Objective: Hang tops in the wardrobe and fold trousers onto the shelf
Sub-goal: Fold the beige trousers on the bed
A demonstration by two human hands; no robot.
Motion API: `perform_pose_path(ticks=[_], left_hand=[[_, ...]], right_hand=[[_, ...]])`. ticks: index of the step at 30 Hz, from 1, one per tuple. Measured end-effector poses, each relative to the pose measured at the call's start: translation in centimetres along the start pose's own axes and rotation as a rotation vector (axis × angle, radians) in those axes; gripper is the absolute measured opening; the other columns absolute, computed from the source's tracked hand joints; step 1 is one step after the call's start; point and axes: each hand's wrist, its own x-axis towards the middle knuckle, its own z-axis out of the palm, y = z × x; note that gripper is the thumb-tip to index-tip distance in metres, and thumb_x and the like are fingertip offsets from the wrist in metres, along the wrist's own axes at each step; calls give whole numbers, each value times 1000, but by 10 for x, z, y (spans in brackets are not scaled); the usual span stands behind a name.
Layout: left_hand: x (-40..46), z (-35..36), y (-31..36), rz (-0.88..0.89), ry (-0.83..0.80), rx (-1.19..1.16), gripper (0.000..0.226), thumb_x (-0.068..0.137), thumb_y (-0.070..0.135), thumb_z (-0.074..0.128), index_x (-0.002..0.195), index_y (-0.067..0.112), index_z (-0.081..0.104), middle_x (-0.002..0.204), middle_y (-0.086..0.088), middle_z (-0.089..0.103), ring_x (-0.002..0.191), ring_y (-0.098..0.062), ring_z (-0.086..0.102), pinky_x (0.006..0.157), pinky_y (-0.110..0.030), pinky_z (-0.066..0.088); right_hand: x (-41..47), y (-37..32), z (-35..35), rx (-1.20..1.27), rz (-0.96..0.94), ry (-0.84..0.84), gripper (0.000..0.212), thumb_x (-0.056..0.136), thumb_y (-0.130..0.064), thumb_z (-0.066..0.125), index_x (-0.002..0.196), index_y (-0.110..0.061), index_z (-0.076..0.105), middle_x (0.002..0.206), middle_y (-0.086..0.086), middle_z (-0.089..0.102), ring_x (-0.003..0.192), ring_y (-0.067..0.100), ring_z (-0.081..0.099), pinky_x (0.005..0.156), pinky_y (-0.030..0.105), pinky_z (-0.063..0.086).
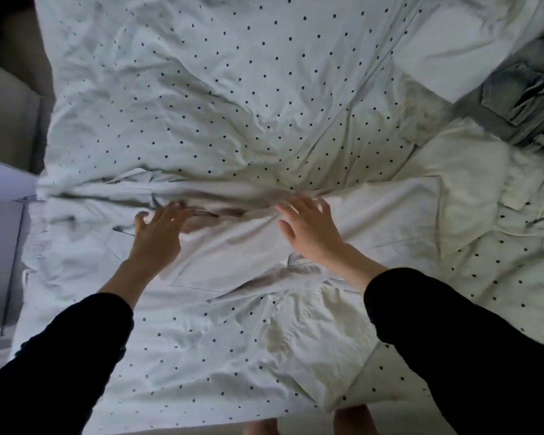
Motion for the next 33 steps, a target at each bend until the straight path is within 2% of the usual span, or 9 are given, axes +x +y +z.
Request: perform_pose_path(ticks=[4,10,12,15,19,22,26,30,33], left_hand=[[2,3,-53,6,125,19,21,78,14,67,99,13,71,104,-14,66,93,-36,62,80,-52,40],[12,21,-112,112,120,-62,20,80,32,55,79,23,72,105,-4,68,93,-27,64,79,-44,35],[14,23,-127,160,126,-91,13,76,26,67,88,19,70,107,-6,68,93,-26,66,79,-45,36],[21,27,-148,171,86,-139,31,70,16,77,100,14,69,111,-10,66,99,-29,63,83,-49,37],[33,29,-168,264,230,-82,13,70,8,70,68,19,63,69,2,64,68,-24,61,75,-38,28],[35,25,-182,294,460,-162,11,79,12,54,72,18,59,68,3,61,66,-21,55,72,-36,25],[40,23,-195,187,553,-314,17,75,1,59,82,16,56,76,0,60,69,-22,57,75,-35,24],[66,9,-195,73,527,-337,7,81,8,54,83,12,60,76,-4,60,69,-27,60,76,-37,22],[78,8,-187,71,342,-348,25,85,25,42,87,15,64,85,-4,65,81,-28,59,81,-38,21]], right_hand=[[48,-70,16,-77,-97,-40,40,101,-30,28,121,-13,59,115,7,65,116,29,54,88,44,37],[84,-119,38,-148,83,-239,26,96,-34,47,115,-23,60,115,-1,64,115,23,52,108,46,19],[89,-128,40,-176,137,-254,21,94,-35,52,108,-26,64,111,-3,66,117,21,50,110,48,15],[91,-140,38,-215,175,-280,25,93,-40,54,112,-27,62,119,-3,61,121,20,45,112,49,17],[98,-159,49,-310,217,-346,40,93,-44,50,129,-27,50,133,-3,52,126,21,41,111,52,18],[103,-166,50,-364,246,-334,32,93,-42,48,118,-23,57,123,-2,57,121,21,44,110,54,17],[103,-175,42,-364,202,-251,25,96,-28,42,100,-19,65,104,0,62,111,22,48,108,48,20],[117,-172,29,-326,323,96,26,96,-25,39,104,-15,61,101,-1,62,100,21,55,94,39,30],[125,-174,33,-316,254,-24,28,98,-26,38,112,-20,61,112,-2,62,106,20,53,94,39,29]])
